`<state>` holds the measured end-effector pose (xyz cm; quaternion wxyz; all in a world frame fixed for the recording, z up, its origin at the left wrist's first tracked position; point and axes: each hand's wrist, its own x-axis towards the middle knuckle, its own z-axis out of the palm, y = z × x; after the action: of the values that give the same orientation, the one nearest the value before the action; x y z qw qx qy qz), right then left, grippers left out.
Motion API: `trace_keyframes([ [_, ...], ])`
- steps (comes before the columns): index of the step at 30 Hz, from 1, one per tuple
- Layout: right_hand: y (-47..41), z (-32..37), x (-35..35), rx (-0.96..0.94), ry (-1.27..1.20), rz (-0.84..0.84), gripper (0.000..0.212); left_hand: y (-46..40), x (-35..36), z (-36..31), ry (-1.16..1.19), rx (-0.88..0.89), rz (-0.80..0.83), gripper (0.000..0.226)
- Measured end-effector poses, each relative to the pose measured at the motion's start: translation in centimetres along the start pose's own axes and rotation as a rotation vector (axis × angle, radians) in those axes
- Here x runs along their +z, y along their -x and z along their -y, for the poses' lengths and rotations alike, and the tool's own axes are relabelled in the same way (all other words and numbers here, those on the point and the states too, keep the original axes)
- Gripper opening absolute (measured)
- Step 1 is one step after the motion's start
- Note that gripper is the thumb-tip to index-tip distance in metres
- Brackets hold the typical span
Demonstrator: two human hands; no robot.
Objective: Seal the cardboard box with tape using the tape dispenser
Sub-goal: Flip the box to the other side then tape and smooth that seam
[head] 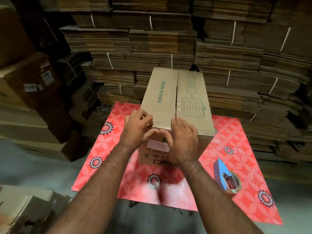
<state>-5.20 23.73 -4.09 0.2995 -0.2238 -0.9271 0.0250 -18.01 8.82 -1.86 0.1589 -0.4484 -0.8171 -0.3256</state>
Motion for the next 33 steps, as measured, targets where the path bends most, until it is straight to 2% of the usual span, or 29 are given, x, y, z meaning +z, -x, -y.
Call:
trace_keyframes([
  [2,0.4,-0.7,0.6,-0.048,0.025,0.021,0.056,-0.1,0.0,0.5,0.082,0.007,0.012,0.042],
  [7,0.5,-1.8,-0.1,-0.084,-0.077,0.036,0.053,0.6,-1.4,1.7,0.14,0.09,0.037,0.02],
  [10,-0.1,0.3,-0.3,0.016,-0.066,-0.027,0.06,1.1,-2.0,3.0,0.223,-0.023,0.014,0.031],
  [13,-0.8,3.4,0.8,-0.012,-0.043,-0.051,0.052,1.2,-2.2,3.9,0.322,-0.086,0.005,0.026],
  [19,-0.1,2.2,2.5,-0.174,0.022,-0.008,0.045,1.7,-2.0,4.7,0.279,0.067,0.017,0.013],
  [22,0.3,2.9,1.8,-0.187,0.034,0.012,0.049,2.0,-1.8,3.5,0.167,0.172,-0.002,0.03],
  [25,0.9,4.1,2.0,-0.21,0.038,0.0,0.048,2.7,-0.8,2.6,0.12,0.264,0.072,0.049],
  [29,1.3,0.9,1.0,-0.169,0.082,-0.021,0.044,3.3,0.5,3.4,0.079,0.232,-0.001,0.038],
  [33,2.0,-3.0,-0.3,-0.146,0.131,-0.022,0.057,3.3,1.1,3.5,0.029,0.26,-0.046,0.054],
])
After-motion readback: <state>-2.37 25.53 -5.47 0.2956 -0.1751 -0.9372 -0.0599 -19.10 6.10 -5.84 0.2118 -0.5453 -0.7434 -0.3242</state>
